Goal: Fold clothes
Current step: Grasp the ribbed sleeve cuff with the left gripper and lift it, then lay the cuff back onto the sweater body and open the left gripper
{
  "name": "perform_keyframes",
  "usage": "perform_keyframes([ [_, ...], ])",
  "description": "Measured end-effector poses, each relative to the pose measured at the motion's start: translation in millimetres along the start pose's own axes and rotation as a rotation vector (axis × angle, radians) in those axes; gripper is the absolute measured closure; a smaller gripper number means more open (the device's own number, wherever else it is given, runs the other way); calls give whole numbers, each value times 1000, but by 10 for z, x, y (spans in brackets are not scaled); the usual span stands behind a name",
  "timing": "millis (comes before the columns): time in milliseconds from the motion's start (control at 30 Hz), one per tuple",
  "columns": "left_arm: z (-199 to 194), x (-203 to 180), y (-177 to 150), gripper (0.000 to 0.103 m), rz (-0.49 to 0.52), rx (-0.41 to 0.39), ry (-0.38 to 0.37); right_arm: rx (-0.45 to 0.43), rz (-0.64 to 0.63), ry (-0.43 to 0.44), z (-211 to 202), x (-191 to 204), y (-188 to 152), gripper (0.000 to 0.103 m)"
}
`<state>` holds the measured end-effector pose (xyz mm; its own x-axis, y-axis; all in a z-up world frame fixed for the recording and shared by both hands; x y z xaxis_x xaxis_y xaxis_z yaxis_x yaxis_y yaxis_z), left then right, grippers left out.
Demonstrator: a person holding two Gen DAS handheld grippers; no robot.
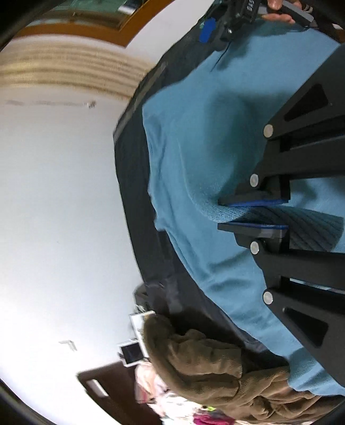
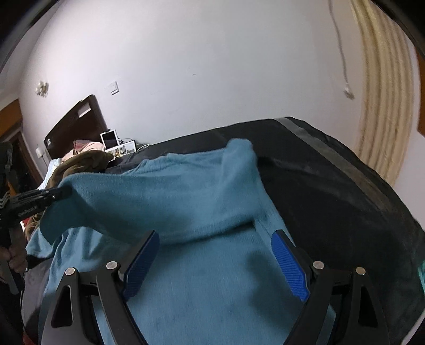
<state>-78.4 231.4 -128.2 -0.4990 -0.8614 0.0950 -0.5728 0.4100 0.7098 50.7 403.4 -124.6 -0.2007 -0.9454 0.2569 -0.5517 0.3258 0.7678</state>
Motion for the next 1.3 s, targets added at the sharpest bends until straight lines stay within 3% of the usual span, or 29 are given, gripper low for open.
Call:
perform_keyframes([
  [167,407,212,-210,84,-55,128,9,64,-55,80,504,234,272,15],
  [300,533,398,-243,45,-35,147,119,187,-73,107,1015,254,254,15],
  [400,551,550,-222,34,-21,140,191,259,-106,23,1239,57,129,15],
  [567,604,592,-256,27,4,148,201,253,-152,-116,1280,-302,182,15],
  [667,723,539,-340,26,41,172,216,249,-147,-152,1278,-415,215,15],
  [1033,750,528,-382,26,27,177,210,243,-157,-163,1203,-336,204,15],
  [1167,572,421,-361,25,16,150,171,205,-167,-124,942,-109,217,15],
  [1300,452,284,-450,23,10,147,148,226,-224,-89,767,210,60,15],
])
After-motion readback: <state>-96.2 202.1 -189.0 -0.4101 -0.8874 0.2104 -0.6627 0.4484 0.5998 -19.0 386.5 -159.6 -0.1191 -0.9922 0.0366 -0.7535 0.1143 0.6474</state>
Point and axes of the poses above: each gripper's, at about its wrist camera, not at the fingertips, and z roughly the way its jaws point, x to its left, y to its top, the point moved 10 cm from there along z, roughly the way its jaws point, and after that the axes turned 7 degrees about y, right-handed, at the moved point
